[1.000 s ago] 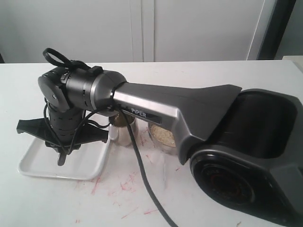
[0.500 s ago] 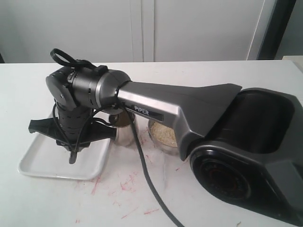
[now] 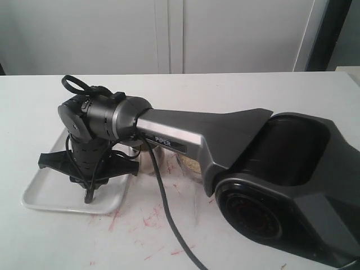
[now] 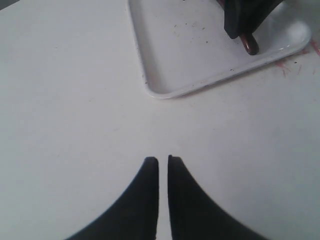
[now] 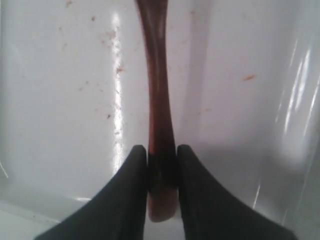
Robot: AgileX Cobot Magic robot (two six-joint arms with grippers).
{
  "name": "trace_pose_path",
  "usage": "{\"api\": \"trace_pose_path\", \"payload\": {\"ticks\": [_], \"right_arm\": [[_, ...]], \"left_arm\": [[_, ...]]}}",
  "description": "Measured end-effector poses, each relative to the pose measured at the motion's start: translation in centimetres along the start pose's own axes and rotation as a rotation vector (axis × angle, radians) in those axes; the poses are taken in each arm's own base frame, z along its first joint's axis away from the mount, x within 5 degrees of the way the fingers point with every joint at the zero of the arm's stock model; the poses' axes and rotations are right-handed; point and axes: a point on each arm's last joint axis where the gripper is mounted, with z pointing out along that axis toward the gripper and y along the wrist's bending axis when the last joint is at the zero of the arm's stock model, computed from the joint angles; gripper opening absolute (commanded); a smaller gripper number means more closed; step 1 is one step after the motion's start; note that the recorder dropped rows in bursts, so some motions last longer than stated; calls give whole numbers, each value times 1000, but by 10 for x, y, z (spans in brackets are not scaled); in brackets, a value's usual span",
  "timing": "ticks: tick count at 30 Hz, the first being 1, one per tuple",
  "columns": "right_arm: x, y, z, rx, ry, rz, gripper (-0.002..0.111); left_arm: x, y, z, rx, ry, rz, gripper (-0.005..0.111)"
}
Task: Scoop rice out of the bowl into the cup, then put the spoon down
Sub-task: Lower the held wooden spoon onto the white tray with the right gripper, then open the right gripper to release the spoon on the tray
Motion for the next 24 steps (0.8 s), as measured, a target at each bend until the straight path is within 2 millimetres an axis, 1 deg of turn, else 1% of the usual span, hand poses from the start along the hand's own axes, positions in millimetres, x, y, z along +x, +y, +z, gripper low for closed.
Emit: {"api": "trace_pose_path", "payload": {"ticks": [24], "right_arm": [[0,1,1,-9,-2,-5,1]], "left_arm": [[0,0,0,0,0,0,14]]}}
